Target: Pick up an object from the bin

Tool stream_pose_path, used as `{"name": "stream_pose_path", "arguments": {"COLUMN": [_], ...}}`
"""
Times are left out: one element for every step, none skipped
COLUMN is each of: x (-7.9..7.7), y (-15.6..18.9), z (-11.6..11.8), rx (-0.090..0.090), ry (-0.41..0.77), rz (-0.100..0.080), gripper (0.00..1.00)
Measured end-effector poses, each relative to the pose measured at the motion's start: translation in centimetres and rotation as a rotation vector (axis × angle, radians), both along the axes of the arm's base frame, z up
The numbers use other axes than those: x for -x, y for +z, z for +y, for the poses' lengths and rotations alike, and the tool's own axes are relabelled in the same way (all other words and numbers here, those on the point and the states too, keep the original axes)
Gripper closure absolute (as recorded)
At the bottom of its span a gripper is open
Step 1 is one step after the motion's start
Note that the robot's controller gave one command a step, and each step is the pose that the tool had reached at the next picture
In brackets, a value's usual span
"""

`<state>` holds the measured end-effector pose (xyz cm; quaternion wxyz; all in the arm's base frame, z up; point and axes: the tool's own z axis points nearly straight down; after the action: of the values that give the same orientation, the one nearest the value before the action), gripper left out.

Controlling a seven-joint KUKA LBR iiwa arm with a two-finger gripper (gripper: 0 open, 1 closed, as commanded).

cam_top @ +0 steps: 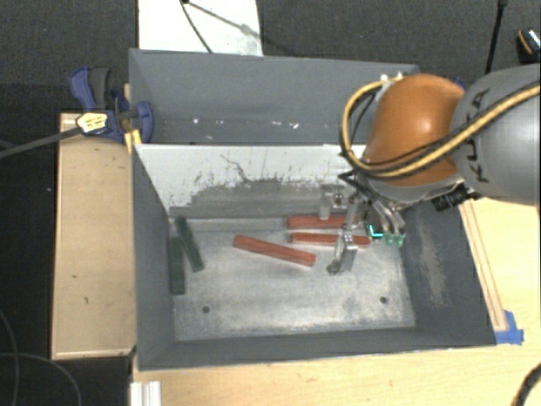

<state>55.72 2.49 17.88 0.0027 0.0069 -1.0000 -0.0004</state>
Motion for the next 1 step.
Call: {"name": "stream_pose_path", "arguments": {"x": [-2.16], "y": [-11.28], "z": [8.12], "rx": [-0.002], "ry": [-0.033], "rz": [0.0], "gripper": [0.0]}}
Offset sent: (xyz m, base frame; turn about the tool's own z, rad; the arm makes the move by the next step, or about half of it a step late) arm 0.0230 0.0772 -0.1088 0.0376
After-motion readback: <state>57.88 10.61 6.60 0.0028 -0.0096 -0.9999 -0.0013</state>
